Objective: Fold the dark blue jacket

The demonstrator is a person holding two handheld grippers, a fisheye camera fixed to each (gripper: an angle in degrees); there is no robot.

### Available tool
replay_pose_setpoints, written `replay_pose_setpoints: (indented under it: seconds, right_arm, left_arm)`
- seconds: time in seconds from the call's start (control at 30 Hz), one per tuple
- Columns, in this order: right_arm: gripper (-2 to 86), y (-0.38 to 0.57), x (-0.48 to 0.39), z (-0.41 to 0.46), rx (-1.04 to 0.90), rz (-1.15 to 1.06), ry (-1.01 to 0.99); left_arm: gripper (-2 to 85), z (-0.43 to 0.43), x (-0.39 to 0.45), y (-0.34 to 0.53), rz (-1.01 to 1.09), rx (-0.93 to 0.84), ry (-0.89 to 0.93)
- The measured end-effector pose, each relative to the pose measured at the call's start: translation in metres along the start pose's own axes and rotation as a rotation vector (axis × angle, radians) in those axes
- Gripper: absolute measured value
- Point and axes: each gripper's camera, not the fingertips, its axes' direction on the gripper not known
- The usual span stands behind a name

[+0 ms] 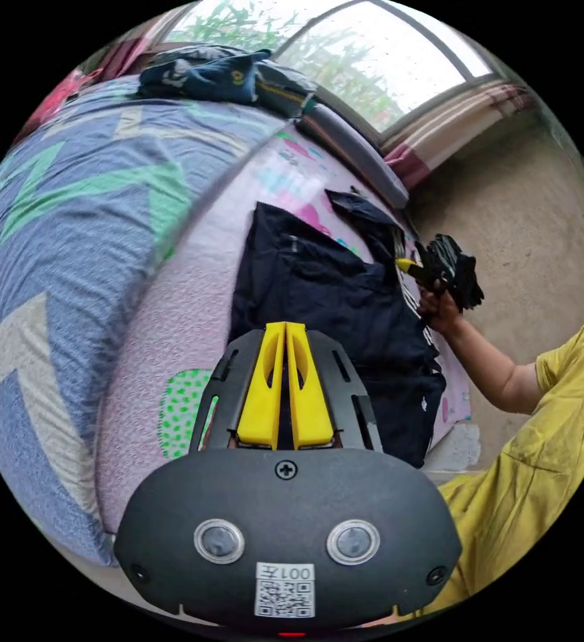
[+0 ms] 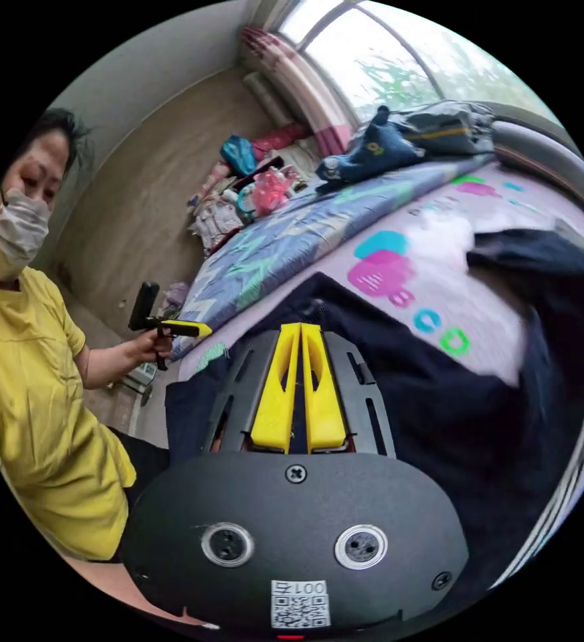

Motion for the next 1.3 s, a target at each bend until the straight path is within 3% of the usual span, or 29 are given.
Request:
replay_pose_setpoints:
  seconds: [0.3,0.53,0.67,0.77,0.93,1.0,1.1,1.3]
  right_arm:
    - [0.5,0.207,0.034,-0.165,0.074,0.566,0.551]
    - [0.5,0.281,0.097,-0.125,-0.227,0.661,0.622]
    - [0.4,0.298,0.108,-0.129,-0.162,0.636,0.577]
    - [0.5,0.313,0.099,-0.147,-0.079,0.610,0.519]
    - [1.1,0.384,0.103,-0.155,0.226,0.805,0.056]
    - [1.5,0.406,0.109,-0.139,0.296,0.875,-0.040]
    - [2.8,0.431,0.117,-0.106,0.345,0.988,-0.032]
    - [5.5,0.468,0.138,-0.077,0.639,1.147,0.018]
  left_arm:
    - [-1.3,0.130,0.066,-0.008,0.168,-0.140,-0.028]
    - [-1.3,0.197,0.056,0.005,0.213,-0.279,-0.223]
    - [-1.3,0.221,0.042,0.004,0.142,-0.328,-0.247]
    - [-1.3,0.217,0.066,0.010,0.213,-0.255,-0.306]
    - [-1.3,0.245,0.127,0.034,0.409,-0.236,-0.204]
    - [-1.3,0.282,0.154,0.047,0.492,-0.277,-0.195]
    - [-1.3,0.324,0.176,0.062,0.521,-0.307,-0.137]
    - [-1.3,0.366,0.168,0.074,0.393,-0.263,-0.066]
